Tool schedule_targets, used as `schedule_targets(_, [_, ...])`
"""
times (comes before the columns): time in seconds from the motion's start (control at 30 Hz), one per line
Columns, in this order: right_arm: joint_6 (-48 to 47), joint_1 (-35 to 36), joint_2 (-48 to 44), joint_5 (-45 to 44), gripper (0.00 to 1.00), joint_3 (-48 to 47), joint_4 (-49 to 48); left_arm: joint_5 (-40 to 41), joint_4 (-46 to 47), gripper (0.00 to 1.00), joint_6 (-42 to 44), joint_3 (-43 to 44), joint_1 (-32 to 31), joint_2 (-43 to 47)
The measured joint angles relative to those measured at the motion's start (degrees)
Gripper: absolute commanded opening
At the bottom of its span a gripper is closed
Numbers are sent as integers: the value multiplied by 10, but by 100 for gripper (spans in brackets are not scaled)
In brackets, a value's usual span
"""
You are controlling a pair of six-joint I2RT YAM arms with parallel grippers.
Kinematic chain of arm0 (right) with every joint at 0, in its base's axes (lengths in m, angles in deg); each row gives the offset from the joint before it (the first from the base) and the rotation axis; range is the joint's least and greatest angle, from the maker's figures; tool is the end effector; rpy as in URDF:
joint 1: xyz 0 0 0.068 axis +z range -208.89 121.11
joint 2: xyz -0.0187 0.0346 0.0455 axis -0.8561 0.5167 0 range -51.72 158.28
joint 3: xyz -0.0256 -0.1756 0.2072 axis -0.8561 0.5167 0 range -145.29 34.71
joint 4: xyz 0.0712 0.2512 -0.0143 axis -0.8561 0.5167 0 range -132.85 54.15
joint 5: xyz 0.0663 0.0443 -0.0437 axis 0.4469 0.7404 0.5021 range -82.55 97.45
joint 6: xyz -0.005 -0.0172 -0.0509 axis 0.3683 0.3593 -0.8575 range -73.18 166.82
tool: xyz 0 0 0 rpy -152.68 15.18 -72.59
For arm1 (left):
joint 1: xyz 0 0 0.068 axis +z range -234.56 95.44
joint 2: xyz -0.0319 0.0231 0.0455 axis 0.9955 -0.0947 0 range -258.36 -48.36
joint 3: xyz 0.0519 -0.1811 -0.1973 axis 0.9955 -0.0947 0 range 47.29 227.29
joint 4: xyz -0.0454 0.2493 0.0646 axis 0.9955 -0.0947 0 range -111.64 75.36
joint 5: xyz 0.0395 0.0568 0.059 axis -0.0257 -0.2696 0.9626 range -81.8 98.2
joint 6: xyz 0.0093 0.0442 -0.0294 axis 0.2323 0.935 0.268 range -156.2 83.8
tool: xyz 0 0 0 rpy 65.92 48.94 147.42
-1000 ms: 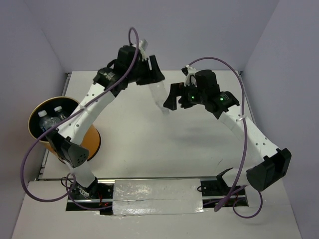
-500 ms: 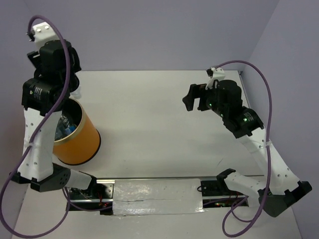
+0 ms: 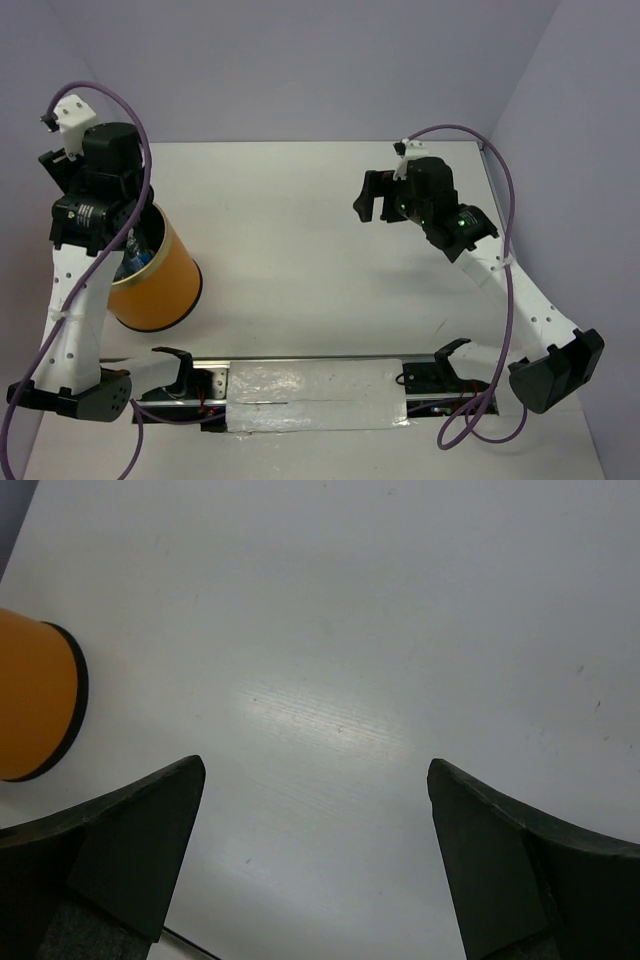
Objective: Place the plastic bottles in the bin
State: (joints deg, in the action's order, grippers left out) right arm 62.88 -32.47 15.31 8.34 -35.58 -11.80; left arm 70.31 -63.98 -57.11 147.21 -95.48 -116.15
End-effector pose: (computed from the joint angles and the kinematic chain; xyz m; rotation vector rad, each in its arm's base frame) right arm 0.2282 0.1140 0.3792 -0.1984 2.0802 0.4718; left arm 0.1850 -0.0036 0.5122 -0.8452 1.5290 0.6018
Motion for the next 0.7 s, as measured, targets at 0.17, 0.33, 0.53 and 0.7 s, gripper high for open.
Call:
schedule_targets(0.17, [6, 0, -13, 0, 100, 26, -16, -61, -4, 0, -33, -94, 10, 19])
schedule_targets(0.33, [11, 0, -13, 5, 100, 33, -19, -114, -6, 78, -63, -165, 10, 40])
schedule_targets(0.53, [18, 0, -1, 24, 100, 33, -21, -118, -11, 99, -76, -185, 10, 53])
schedule_targets(0.7, [21, 0, 6, 28, 100, 33, -21, -120, -18, 99, -72, -136, 10, 54])
